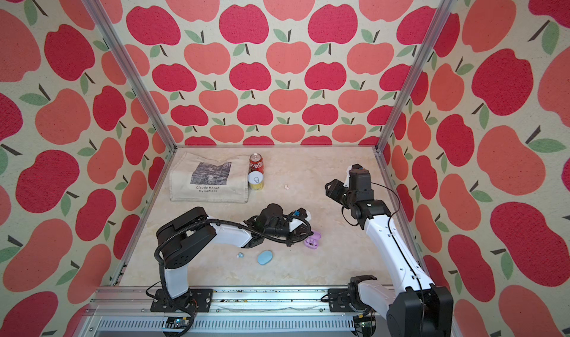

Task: Insert wireless bluetooth earbuds into charging case
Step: Place the charging case at the center of the table.

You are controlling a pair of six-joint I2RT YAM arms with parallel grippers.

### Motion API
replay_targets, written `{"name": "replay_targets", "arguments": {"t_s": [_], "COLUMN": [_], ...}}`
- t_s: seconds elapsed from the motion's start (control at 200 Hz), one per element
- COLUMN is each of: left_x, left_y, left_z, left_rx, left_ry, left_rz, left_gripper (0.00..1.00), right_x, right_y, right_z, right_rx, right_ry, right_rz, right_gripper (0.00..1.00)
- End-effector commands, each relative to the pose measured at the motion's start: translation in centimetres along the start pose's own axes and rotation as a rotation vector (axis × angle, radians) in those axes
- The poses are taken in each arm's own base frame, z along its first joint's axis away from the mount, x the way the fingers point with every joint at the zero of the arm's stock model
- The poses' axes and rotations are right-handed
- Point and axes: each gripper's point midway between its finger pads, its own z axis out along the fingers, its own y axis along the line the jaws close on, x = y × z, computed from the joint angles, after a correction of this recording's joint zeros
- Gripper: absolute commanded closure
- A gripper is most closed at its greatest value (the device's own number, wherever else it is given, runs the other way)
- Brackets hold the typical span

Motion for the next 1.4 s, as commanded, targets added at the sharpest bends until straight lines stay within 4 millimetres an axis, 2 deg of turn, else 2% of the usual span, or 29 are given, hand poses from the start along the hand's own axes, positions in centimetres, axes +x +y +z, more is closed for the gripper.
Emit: {"name": "replay_targets", "arguments": {"t_s": [0.0,0.115,0.39,0.54,0.73,1.231,1.396], "left_x": [-0.4,0.8,2.1,2.7,3.1,2.9,1.2], "left_y": [0.8,0.8,1.7,1.9,2.5,3.5,3.5], "left_z": [0.5,1.0,1.6,1.9,2.0,1.4,0.2], "left_rx": [-0.031,-0.037,-0.074,-0.076,-0.092,-0.127,-0.132], "left_ry": [0.005,0.038,0.062,0.075,0.076,0.062,0.024], "left_rz": [-0.008,-0.026,-0.094,-0.106,-0.131,-0.158,-0.143], "left_gripper": [1.0,1.0,1.0,0.94,0.92,0.69,0.48], "right_x": [1.2,1.6,2.6,2.9,3.3,4.3,4.5], "right_y": [-2.4,-2.9,-3.6,-3.9,-4.1,-4.5,-4.2], "right_z": [0.2,0.4,0.9,0.9,0.8,0.1,-0.7], "right_rx": [0.092,0.102,0.108,0.117,0.122,0.128,0.124], "right_ry": [0.02,0.023,0.043,0.048,0.056,0.078,0.094], "right_rz": [0.048,0.064,0.089,0.094,0.096,0.104,0.087], "right_gripper": [0.49,0.48,0.48,0.48,0.48,0.48,0.45]}}
